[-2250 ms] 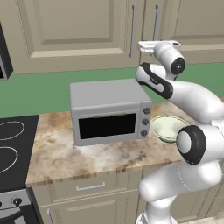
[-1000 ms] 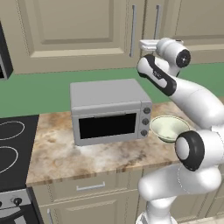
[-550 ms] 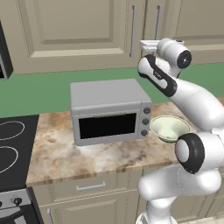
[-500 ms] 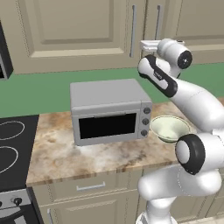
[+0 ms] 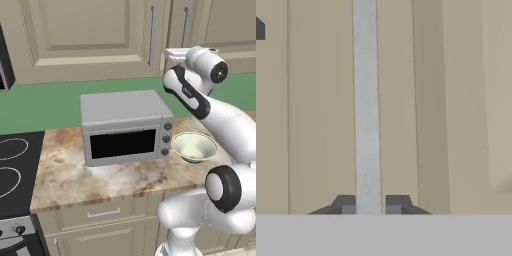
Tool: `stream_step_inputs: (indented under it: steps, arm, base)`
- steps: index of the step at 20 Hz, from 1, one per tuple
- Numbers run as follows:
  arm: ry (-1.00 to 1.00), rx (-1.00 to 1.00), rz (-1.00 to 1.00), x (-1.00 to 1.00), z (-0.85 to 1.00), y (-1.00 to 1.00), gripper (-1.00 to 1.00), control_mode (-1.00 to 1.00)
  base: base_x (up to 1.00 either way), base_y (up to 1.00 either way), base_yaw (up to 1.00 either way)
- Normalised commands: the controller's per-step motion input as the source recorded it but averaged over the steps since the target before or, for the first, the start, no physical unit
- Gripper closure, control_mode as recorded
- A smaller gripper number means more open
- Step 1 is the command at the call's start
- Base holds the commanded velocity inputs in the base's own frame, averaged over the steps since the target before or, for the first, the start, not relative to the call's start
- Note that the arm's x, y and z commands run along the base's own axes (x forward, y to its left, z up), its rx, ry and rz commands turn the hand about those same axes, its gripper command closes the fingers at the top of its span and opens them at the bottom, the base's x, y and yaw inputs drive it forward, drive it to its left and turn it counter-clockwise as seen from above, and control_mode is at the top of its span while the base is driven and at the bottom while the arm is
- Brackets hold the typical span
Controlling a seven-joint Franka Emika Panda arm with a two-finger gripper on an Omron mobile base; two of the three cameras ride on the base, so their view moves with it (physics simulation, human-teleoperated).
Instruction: Open the cabinet. Pick the mango and apple from the cabinet and place them into the bowl. Then close the cabinet.
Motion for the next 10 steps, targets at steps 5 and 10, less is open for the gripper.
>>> stream_step_inputs:
  steps: [5,10]
  arm:
    - [0.00,0.03,0.00,-0.62,0.20,-0.61,1.00,-1.00]
    - [0.00,0.06,0.00,-0.68,0.18,-0.72,1.00,-1.00]
  base:
    - [0.00,0.00,0.00]
    - [0.00,0.00,0.00]
